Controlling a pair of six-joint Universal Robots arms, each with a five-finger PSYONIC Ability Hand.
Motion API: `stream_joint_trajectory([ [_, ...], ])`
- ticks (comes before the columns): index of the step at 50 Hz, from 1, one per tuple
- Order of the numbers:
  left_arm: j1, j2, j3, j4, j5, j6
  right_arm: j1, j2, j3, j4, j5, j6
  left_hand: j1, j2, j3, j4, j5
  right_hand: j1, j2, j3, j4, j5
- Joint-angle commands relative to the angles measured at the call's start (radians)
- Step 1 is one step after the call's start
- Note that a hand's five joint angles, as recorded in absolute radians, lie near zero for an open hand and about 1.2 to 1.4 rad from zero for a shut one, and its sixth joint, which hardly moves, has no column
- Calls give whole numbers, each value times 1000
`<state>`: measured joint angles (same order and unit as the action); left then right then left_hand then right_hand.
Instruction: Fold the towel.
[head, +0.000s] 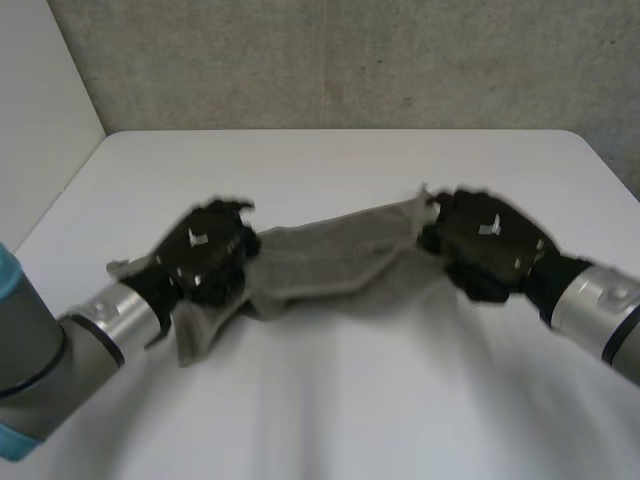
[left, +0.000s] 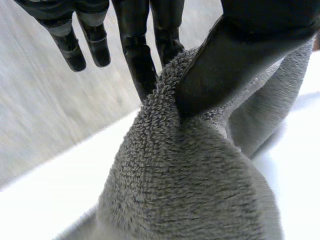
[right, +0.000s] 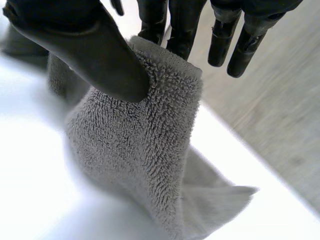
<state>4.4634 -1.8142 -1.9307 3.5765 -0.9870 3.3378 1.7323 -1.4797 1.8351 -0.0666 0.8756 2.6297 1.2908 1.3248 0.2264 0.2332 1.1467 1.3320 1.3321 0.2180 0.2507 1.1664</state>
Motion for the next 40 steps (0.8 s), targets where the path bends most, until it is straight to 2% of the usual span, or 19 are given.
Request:
stream_joint_trajectory([
  [1, 10, -74, 35, -194, -1, 168, 0, 56, -22, 146, 3, -122, 105, 71, -52, -59, 75, 64, 64, -44, -76, 55],
  [4, 26, -77, 71, -231, -7, 230, 9, 61, -52, 146, 5, -114, 105, 71, -52, -59, 75, 64, 64, -44, -76, 55],
  [8, 36, -86, 123, -234, -15, 249, 12, 78, -93, 142, 6, -89, 105, 71, -52, -59, 75, 64, 64, -44, -76, 55],
  [10, 39, -106, 156, -237, -15, 247, 13, 137, -146, 123, 16, -54, 105, 71, -52, -59, 75, 64, 64, -44, -76, 55],
  [13, 39, -185, 228, -243, -19, 253, 21, 162, -171, 116, 25, -40, 41, 7, -52, -59, 11, 64, 64, -44, -76, 55],
  [15, 31, -267, 303, -245, -24, 256, 58, 208, -220, 111, 58, -30, -289, -323, -52, -59, -319, 64, 64, -44, -76, 55],
  [16, 31, -267, 303, -245, -24, 256, 58, 208, -220, 111, 59, -30, -290, -324, -52, -59, -321, 64, 64, -44, -76, 55],
  [20, 30, -341, 398, -245, -85, 252, 90, 274, -266, 106, 114, -28, -612, -646, -52, -59, -643, 64, 64, -44, -76, 55],
  [21, 30, -341, 398, -245, -85, 252, 90, 274, -266, 106, 114, -28, -613, -647, -52, -59, -644, 64, 64, -44, -76, 55],
  [23, 27, -352, 430, -240, -159, 247, 105, 294, -273, 103, 125, -28, -780, -814, -52, -59, -811, 64, 64, -44, -76, 55],
  [24, 27, -352, 430, -240, -159, 247, 105, 294, -274, 103, 125, -28, -781, -815, -52, -59, -811, 64, 64, -44, -76, 55],
  [26, 25, -349, 432, -233, -220, 246, 113, 300, -267, 91, 126, -27, -868, -902, -52, -59, -899, 64, 64, -44, -76, 55],
  [29, 24, -332, 418, -231, -252, 244, 116, 300, -258, 79, 128, -25, -907, -941, -52, -59, -937, 64, 64, -44, -76, 55],
  [32, 23, -310, 403, -236, -256, 244, 116, 299, -255, 79, 128, -24, -907, -941, -52, -59, -937, 64, 64, -44, -76, 55],
  [40, 22, -64, 219, -234, -254, 218, 115, 299, -234, 68, 128, -24, -904, -938, -52, -59, -934, 64, 64, -44, -76, 55],
])
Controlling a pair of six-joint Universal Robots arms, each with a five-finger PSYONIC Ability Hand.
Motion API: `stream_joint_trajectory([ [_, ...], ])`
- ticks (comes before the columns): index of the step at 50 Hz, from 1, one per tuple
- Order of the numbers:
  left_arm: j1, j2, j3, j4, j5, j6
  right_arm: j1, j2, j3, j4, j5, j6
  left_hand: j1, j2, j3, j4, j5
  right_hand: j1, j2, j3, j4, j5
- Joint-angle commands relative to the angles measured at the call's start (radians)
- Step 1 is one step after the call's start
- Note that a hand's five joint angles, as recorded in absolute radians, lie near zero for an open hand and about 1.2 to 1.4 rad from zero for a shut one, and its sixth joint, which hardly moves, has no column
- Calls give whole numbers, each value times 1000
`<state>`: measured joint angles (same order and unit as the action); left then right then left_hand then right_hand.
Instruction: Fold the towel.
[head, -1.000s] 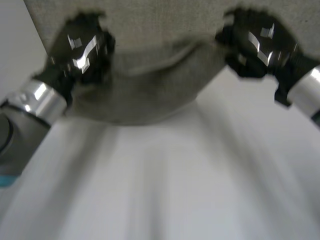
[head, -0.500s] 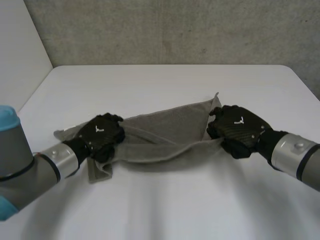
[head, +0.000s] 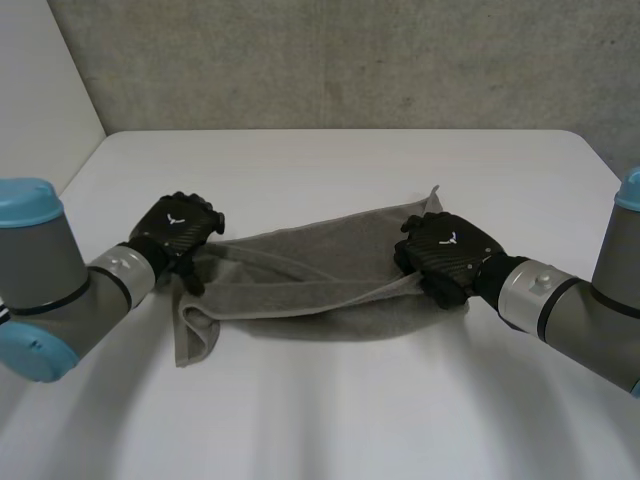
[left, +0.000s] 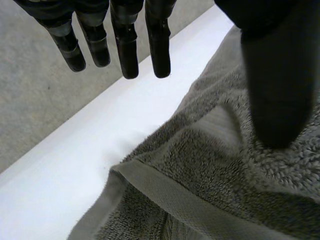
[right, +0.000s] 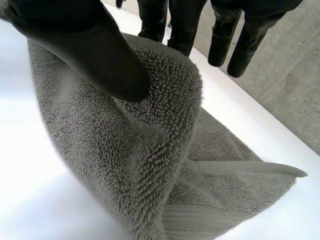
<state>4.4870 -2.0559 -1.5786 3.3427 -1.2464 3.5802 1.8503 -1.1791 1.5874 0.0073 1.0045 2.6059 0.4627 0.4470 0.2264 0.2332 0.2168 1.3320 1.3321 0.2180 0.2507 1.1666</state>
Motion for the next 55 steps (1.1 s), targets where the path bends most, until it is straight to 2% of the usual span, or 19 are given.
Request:
stream_joint_trajectory([
  [1, -2, 178, -133, 0, 5, -24, -3, -2, 14, -6, -1, 0, -76, -60, -52, -59, -5, 64, 64, -44, -76, 55],
  [3, -5, 259, -196, -6, 5, -76, -2, -2, 17, -6, -1, 0, -76, -60, -52, -59, -5, 64, 64, -44, -76, 55],
  [6, -5, 293, -224, -9, 5, -110, -2, -2, 17, -6, -1, 0, -70, -54, -52, -59, 1, 64, 64, -44, -76, 55],
  [8, -6, 339, -274, -12, 4, -174, -3, -2, 20, -12, -1, 0, -61, -46, -52, -59, 10, 64, 64, -44, -76, 55],
  [13, -17, 359, -342, -15, -1, -225, -3, -2, 23, -18, -1, 0, -55, -40, -52, -59, 16, 64, 64, -44, -76, 55],
  [17, -22, 352, -371, -14, -7, -225, -3, -2, 25, -18, -1, 0, -50, -34, -52, -59, 22, 64, 64, -44, -76, 55],
  [25, -37, 280, -386, 52, -88, -232, -2, -4, 39, -24, -1, 0, -50, -34, -52, -59, 22, 64, 64, -44, -76, 55],
  [30, -115, 194, -357, 101, -145, -230, -3, -4, 52, -32, -3, -1, -38, -22, -52, -59, 33, 64, 64, -44, -76, 55],
  [33, -126, 172, -350, 113, -168, -230, -5, -4, 55, -32, -3, -1, -35, -19, -52, -59, 36, 64, 64, -44, -76, 55],
  [38, -152, 108, -319, 175, -261, -228, -8, -4, 55, -33, -3, -1, -26, -10, -52, -59, 45, 64, 64, -44, -76, 55],
  [45, -152, 66, -275, 195, -278, -221, -6, -4, 57, -33, -3, -1, -17, -2, -52, -59, 54, 64, 64, -44, -76, 55],
  [55, -111, 43, -239, 239, -281, -216, -10, -1, 57, -38, 3, -1, 27, 42, -52, -59, 98, 64, 64, -44, -76, 55],
])
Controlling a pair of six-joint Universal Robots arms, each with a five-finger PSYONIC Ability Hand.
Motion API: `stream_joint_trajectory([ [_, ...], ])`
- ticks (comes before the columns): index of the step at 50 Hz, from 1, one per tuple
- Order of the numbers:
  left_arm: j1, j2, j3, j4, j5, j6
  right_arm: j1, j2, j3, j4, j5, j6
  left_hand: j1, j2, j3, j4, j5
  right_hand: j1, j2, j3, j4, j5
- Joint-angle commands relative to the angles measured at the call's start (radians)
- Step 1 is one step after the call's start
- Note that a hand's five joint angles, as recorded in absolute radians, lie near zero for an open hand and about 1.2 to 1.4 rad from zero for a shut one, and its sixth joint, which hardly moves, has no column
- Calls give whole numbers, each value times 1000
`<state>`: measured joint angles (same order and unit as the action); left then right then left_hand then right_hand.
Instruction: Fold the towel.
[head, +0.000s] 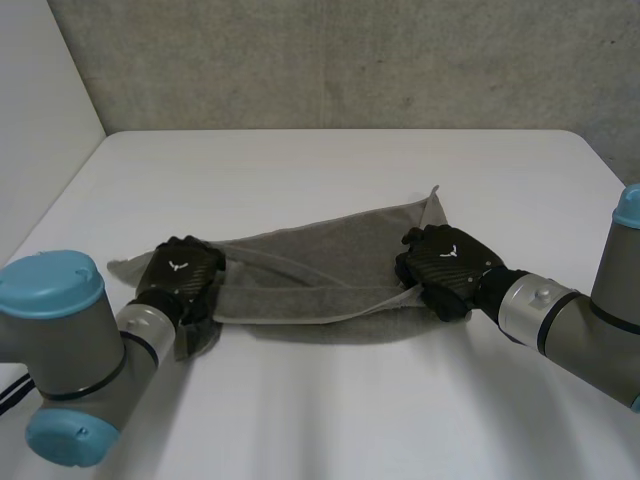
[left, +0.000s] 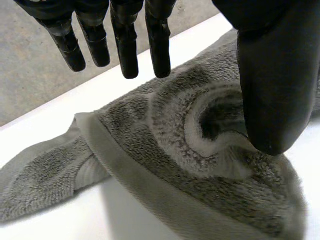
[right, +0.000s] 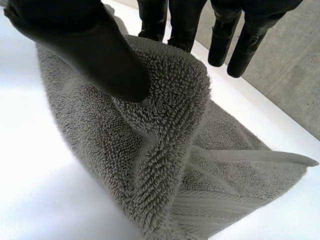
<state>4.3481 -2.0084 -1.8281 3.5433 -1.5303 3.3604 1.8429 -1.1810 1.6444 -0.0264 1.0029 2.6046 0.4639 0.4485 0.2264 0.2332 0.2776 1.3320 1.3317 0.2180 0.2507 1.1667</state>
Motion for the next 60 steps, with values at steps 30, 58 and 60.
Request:
stream_joint_trajectory([
  [30, 31, 5, -14, 58, -25, 48, -13, 0, -12, -30, 103, 66, 551, 566, -52, -59, 563, 64, 65, -44, -76, 55],
  [58, -18, 14, 20, 48, -21, 47, -14, 4, -17, -32, 102, 66, 932, 948, -52, -59, 944, 64, 65, -44, -76, 55],
  [60, -13, 14, 15, 46, -13, 48, -14, 4, -17, -32, 100, 66, 932, 948, -52, -59, 944, 64, 65, -44, -76, 55],
])
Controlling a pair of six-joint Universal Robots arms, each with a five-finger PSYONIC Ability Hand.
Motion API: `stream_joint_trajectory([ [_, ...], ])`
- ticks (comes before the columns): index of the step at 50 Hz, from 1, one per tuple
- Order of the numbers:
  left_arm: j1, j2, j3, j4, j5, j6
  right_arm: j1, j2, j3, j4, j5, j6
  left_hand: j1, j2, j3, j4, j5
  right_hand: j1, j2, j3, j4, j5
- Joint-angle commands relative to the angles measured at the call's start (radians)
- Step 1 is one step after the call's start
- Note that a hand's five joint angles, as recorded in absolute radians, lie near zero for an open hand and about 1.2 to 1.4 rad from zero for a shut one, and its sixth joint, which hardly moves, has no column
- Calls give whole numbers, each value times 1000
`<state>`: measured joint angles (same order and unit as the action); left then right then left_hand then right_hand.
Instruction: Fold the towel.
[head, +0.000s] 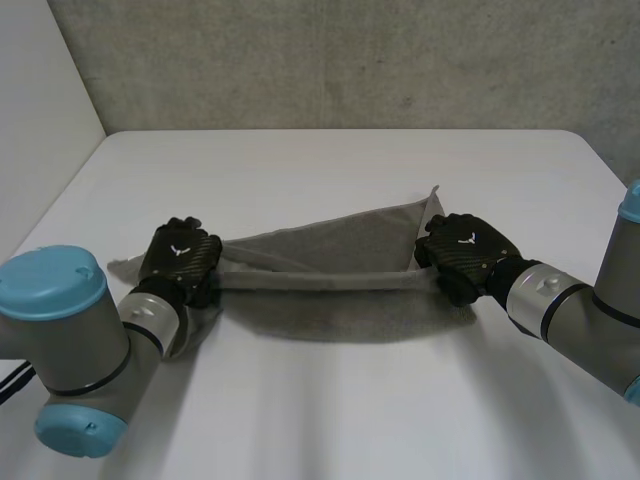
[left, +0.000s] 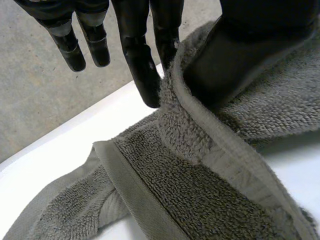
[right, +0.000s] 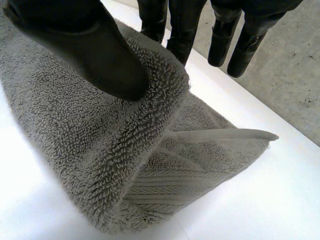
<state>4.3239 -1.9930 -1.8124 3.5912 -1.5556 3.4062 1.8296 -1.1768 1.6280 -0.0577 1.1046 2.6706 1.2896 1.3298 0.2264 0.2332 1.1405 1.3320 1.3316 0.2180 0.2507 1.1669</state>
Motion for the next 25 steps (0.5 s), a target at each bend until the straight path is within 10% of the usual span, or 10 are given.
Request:
stream_joint_trajectory([
  [1, 14, 0, -4, -2, 25, 2, -1, 2, -2, 1, -5, -8, 107, 66, -52, -59, 81, 64, 65, -44, -76, 55],
  [11, 51, 42, -39, 3, 46, 7, -13, 45, -39, 26, -34, -32, 107, 66, -52, -59, 81, -161, -160, -44, -76, -170],
  [25, 158, 126, -70, 3, 51, 5, -128, 71, -109, 375, -141, -469, 107, 66, -52, -59, 81, -161, -160, -44, -76, -170],
])
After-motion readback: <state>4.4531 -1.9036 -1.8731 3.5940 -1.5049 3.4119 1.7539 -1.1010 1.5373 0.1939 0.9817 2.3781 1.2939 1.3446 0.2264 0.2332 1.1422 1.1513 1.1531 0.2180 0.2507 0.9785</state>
